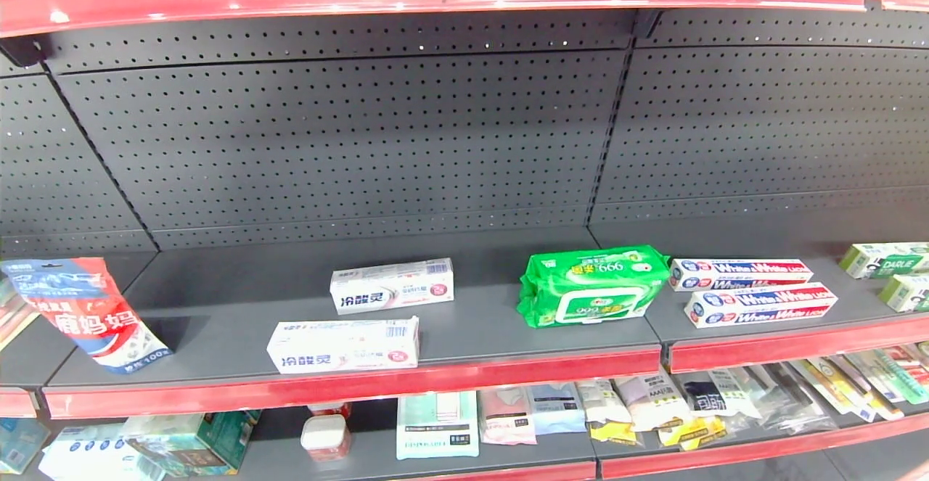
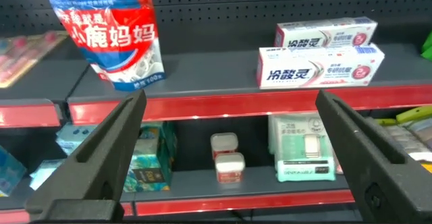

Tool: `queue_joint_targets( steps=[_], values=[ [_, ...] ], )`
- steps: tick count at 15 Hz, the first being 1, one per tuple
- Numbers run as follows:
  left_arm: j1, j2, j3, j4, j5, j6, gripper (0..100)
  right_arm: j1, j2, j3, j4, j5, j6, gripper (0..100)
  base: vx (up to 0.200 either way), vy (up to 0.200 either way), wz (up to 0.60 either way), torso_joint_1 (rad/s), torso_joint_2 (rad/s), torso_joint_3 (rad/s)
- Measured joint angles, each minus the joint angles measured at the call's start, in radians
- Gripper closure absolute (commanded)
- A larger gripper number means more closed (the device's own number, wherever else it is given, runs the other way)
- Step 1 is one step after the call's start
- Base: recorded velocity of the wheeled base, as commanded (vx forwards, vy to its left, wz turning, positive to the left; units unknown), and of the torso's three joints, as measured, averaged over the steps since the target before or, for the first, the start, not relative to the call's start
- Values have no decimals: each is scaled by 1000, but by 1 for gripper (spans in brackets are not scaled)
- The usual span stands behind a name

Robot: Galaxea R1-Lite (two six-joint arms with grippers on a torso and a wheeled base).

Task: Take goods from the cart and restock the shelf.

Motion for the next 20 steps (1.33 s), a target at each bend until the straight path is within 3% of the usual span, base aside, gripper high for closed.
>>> queue_joint_targets(
  steps=[6, 9, 15, 18, 20],
  values=[
    [0, 0, -5, -2, 4, -5, 0, -4, 15, 4, 36, 33, -28, 0, 0, 0, 0, 0, 0, 0],
    [-11, 70, -131, -6, 2, -69, 0, -2, 4, 5, 34, 34, -28, 0, 0, 0, 0, 0, 0, 0],
    [-30, 560, -448, -33, 47, -116, 0, -2, 1, 5, 34, 34, -28, 0, 0, 0, 0, 0, 0, 0],
    [-32, 823, -528, -39, 78, -123, 0, -2, 1, 5, 34, 34, -28, 0, 0, 0, 0, 0, 0, 0],
    [-40, 952, -541, -42, 90, -99, 0, -2, 1, 5, 34, 34, -28, 0, 0, 0, 0, 0, 0, 0]
  ],
)
